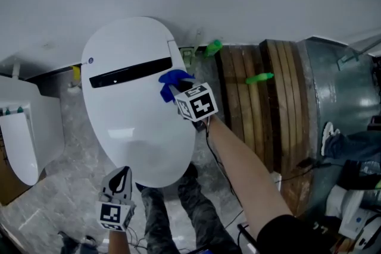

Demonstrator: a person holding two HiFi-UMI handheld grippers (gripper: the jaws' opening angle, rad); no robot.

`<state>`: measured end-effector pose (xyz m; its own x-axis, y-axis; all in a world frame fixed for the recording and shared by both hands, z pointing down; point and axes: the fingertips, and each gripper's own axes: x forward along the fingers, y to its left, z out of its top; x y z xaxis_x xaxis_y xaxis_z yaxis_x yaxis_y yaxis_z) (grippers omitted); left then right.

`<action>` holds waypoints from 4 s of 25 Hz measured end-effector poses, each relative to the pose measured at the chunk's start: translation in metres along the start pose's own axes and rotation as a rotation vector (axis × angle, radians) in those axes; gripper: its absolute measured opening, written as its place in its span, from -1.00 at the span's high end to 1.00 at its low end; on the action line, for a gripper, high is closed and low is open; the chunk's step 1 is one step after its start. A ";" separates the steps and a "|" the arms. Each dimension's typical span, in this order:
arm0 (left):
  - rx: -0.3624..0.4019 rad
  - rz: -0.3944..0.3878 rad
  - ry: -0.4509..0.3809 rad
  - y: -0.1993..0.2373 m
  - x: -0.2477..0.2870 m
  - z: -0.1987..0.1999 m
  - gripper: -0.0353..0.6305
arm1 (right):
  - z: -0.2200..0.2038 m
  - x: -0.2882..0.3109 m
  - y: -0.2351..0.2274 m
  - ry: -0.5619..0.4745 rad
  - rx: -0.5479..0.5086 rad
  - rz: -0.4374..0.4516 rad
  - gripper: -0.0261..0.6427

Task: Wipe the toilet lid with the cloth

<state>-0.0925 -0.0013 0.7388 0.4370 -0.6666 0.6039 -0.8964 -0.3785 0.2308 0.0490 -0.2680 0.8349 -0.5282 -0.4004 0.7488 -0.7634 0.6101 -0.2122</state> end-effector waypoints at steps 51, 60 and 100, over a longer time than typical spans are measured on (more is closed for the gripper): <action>0.012 -0.012 0.002 0.003 -0.018 -0.050 0.86 | -0.150 -0.034 0.217 0.169 -0.324 0.325 0.72; 0.072 -0.025 0.005 -0.001 -0.015 -0.039 0.86 | -0.110 -0.019 0.174 0.170 -0.365 0.230 0.72; 1.257 -0.027 0.282 -0.060 0.040 -0.211 -0.22 | -0.077 -0.069 0.170 -0.122 -0.080 0.265 0.72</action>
<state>-0.0371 0.1301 0.9098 0.2845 -0.5497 0.7854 -0.1352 -0.8341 -0.5348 -0.0152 -0.0840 0.7953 -0.7494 -0.2966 0.5920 -0.5640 0.7543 -0.3361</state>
